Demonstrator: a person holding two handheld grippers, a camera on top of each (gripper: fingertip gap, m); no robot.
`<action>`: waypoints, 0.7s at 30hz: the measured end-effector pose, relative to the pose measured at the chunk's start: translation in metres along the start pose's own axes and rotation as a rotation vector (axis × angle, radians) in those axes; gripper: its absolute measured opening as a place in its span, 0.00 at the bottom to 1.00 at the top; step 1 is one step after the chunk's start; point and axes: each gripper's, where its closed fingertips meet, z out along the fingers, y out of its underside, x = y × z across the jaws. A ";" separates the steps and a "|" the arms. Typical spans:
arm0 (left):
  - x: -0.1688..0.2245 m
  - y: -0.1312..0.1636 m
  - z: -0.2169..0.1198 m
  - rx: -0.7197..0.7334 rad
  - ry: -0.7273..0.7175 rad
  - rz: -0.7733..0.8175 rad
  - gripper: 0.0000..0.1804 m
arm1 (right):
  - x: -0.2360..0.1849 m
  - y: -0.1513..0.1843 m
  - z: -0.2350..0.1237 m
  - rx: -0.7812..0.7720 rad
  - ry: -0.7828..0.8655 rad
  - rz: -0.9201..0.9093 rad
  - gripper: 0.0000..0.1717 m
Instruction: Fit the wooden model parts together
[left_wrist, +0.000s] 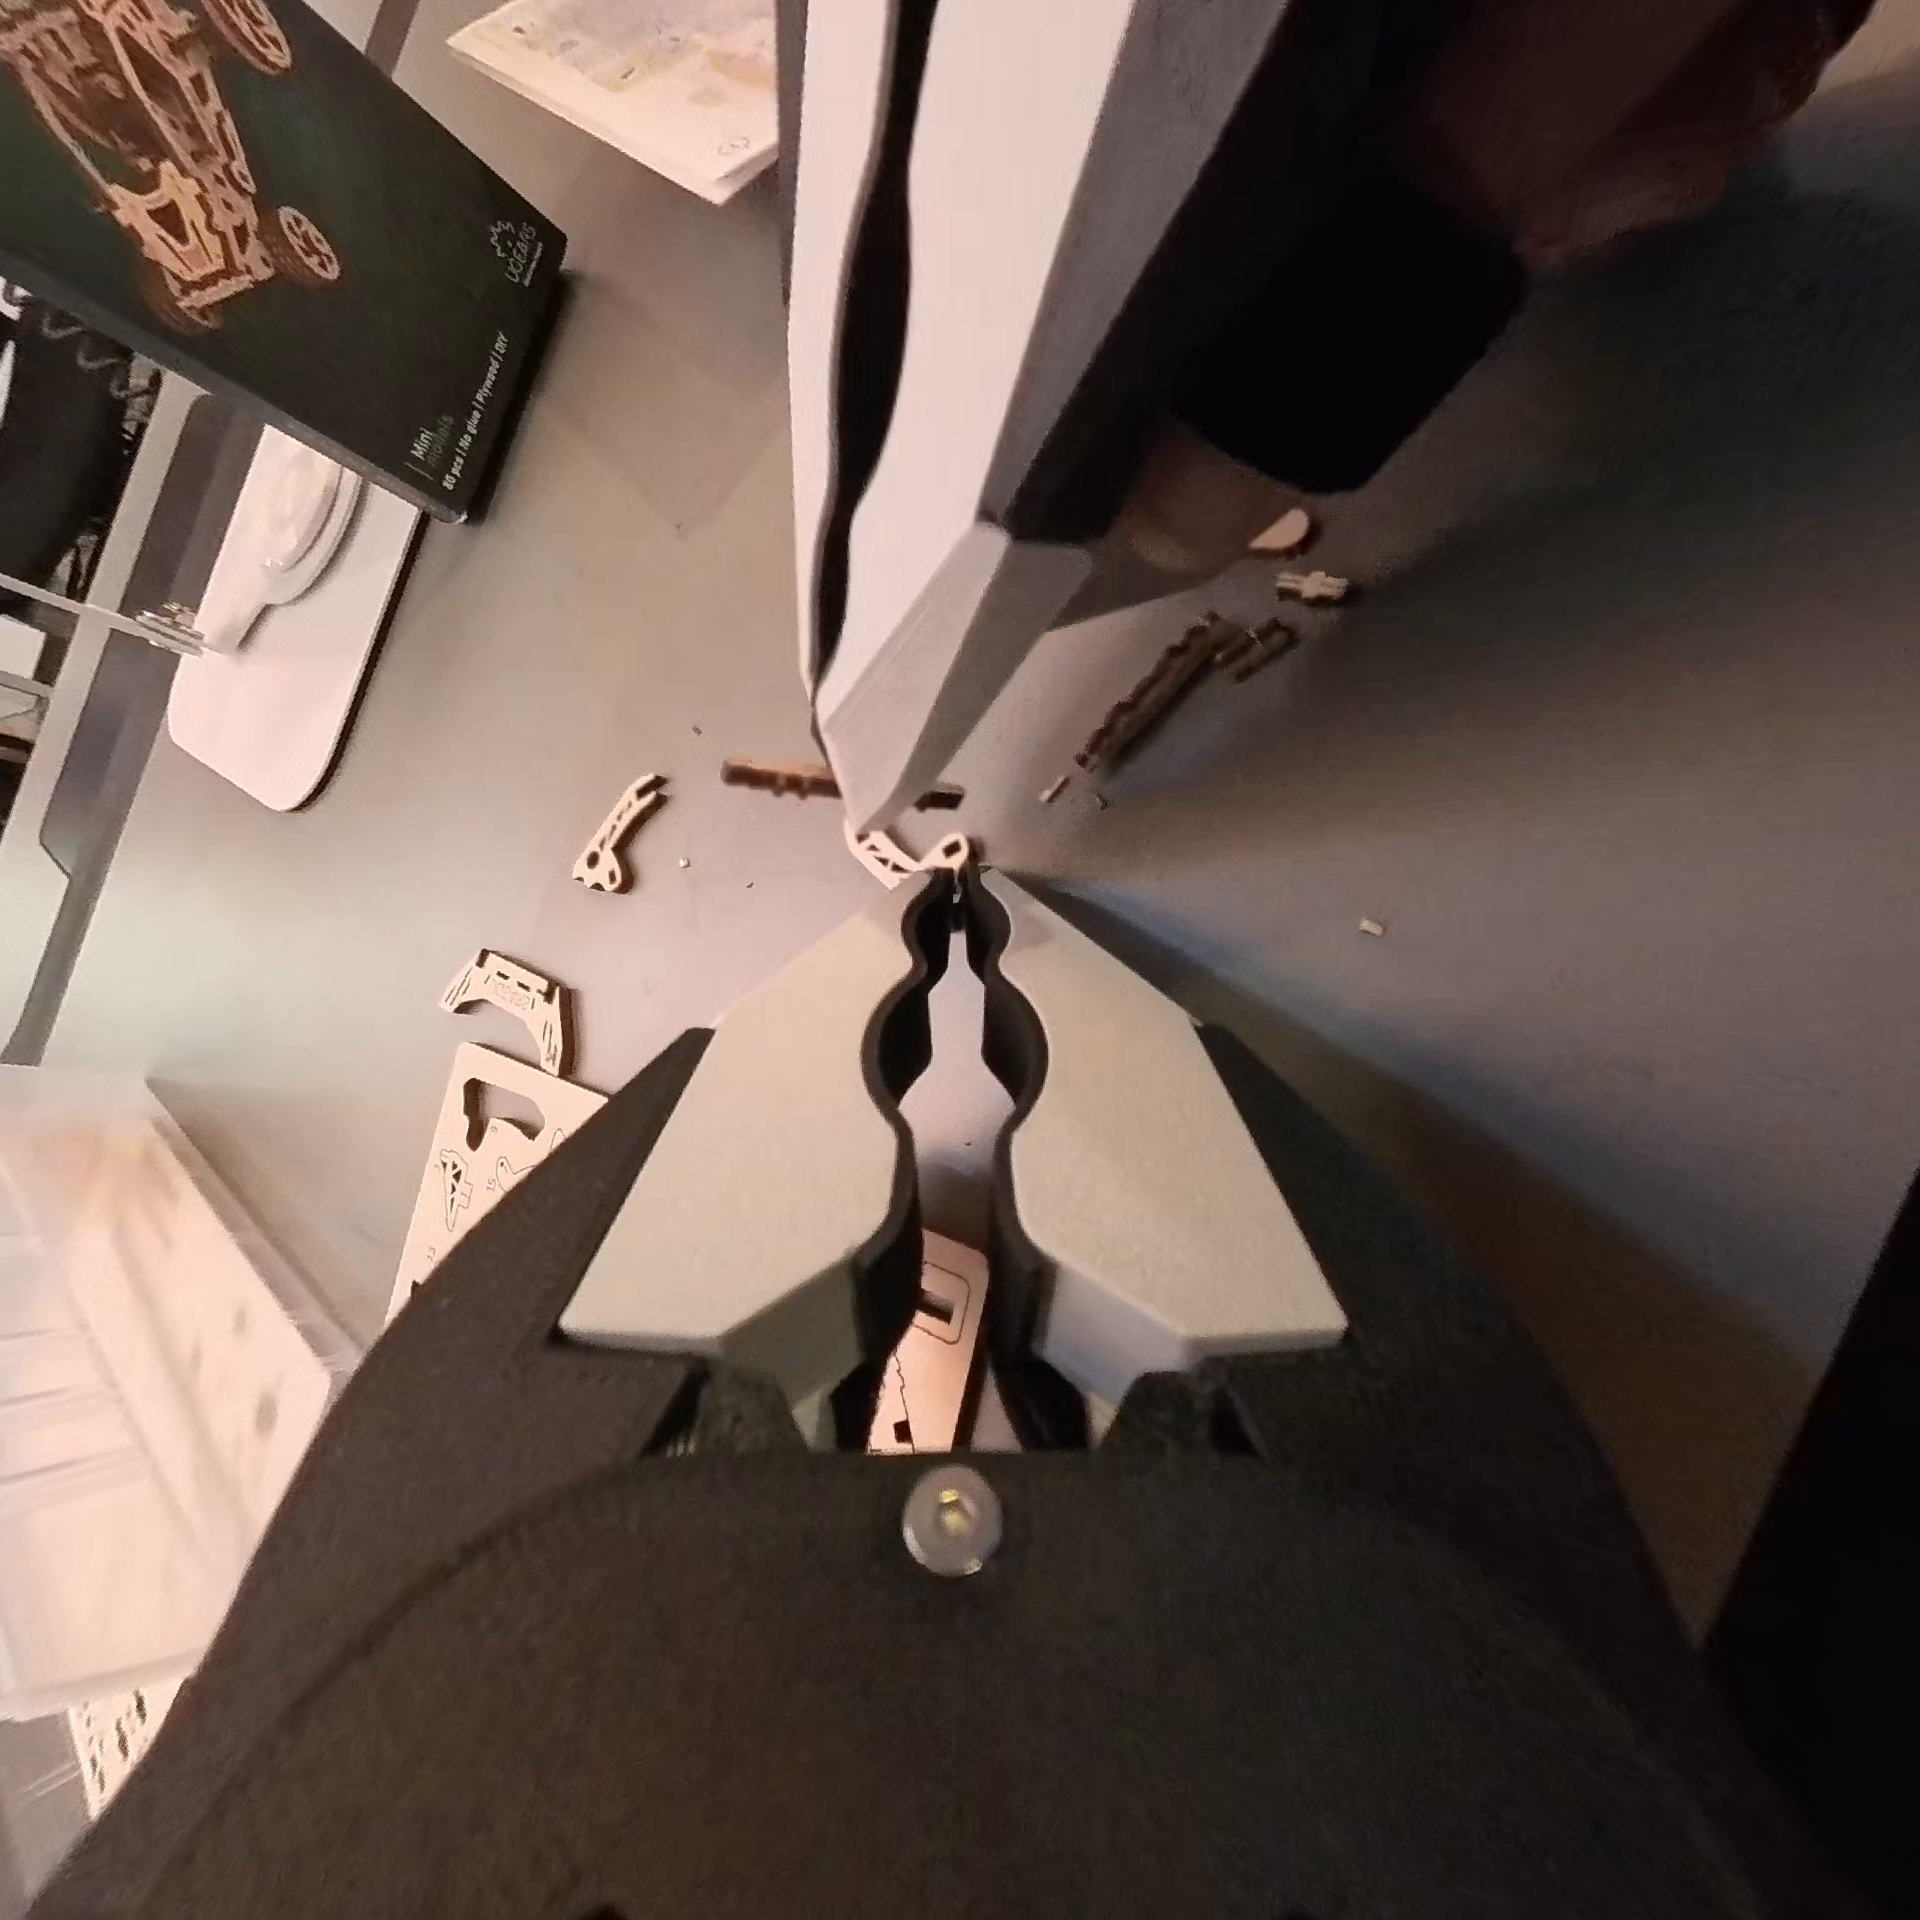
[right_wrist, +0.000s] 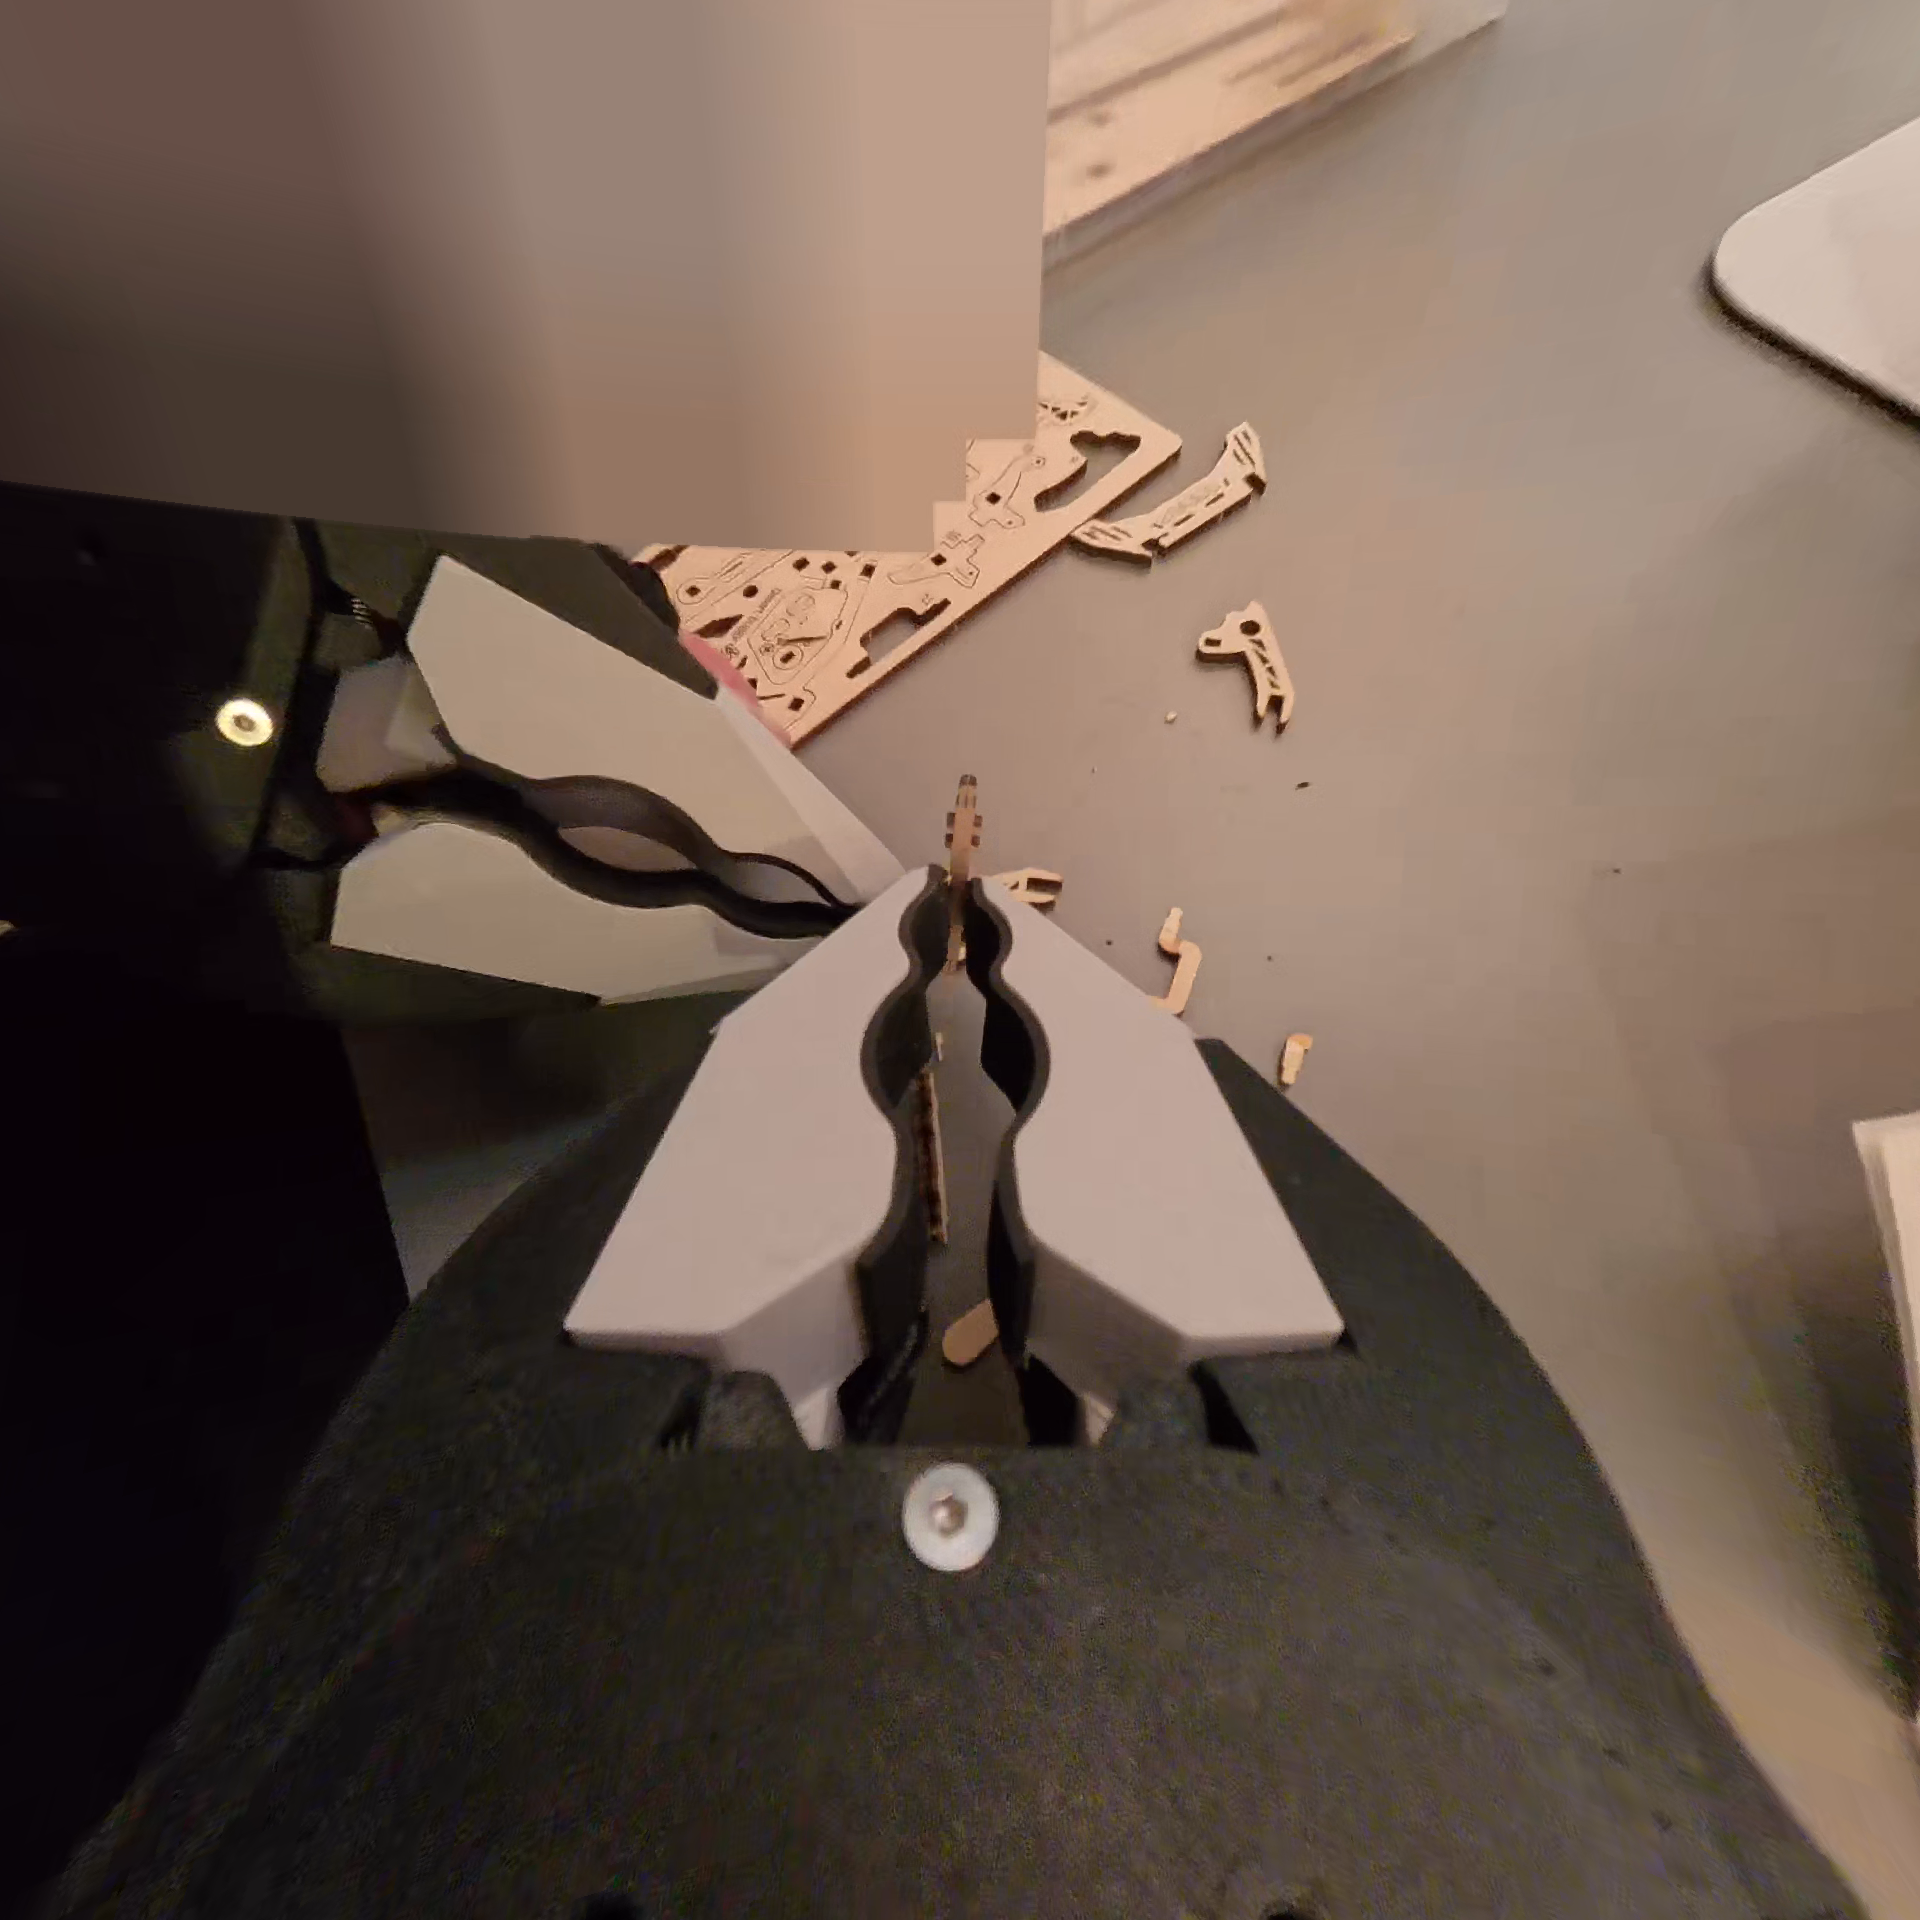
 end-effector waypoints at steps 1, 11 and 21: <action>0.000 0.000 0.000 0.000 -0.003 0.003 0.00 | 0.001 0.000 0.001 0.001 -0.007 0.016 0.01; -0.024 -0.012 -0.012 0.094 -0.076 -0.065 0.10 | -0.005 -0.034 -0.008 0.182 -0.220 0.396 0.01; -0.036 -0.037 -0.032 0.302 0.015 -0.316 0.01 | -0.010 -0.051 -0.024 0.340 -0.300 0.550 0.01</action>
